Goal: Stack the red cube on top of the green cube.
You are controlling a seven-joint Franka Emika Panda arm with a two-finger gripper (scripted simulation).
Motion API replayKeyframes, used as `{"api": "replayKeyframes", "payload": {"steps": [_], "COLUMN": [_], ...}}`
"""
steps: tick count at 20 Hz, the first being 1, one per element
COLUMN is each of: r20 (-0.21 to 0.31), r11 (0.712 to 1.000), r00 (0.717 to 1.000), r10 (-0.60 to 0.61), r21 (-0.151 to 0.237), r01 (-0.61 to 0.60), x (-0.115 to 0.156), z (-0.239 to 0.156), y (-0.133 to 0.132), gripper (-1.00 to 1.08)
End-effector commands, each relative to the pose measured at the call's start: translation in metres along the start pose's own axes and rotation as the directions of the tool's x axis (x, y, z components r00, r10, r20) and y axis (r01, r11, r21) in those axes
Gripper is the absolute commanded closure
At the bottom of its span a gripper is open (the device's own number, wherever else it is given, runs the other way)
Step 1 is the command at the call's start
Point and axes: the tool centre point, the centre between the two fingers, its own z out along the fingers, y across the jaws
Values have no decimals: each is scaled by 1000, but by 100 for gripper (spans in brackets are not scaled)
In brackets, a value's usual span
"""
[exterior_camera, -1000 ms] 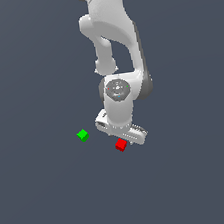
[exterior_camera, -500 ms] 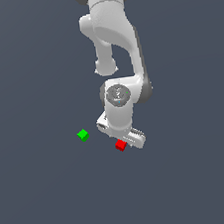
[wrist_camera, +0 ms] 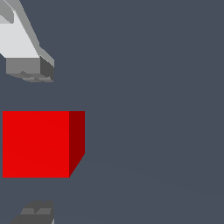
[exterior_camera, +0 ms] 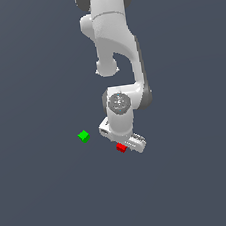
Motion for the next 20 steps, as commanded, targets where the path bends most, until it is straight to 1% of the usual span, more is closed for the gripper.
{"api": "replayKeyframes", "payload": {"steps": [1, 7, 8, 20], "r20": [0, 0, 0, 0], "r11": [1000, 1000, 1000, 1000], "r00": [1000, 1000, 1000, 1000], "r10": [1, 2, 2, 2], "r21": [0, 0, 0, 0], "r01": [-1, -2, -2, -2], "x": [0, 1, 1, 1], "z": [12, 20, 20, 19], "y": [0, -1, -1, -1], "gripper": [-92, -92, 108, 108]}}
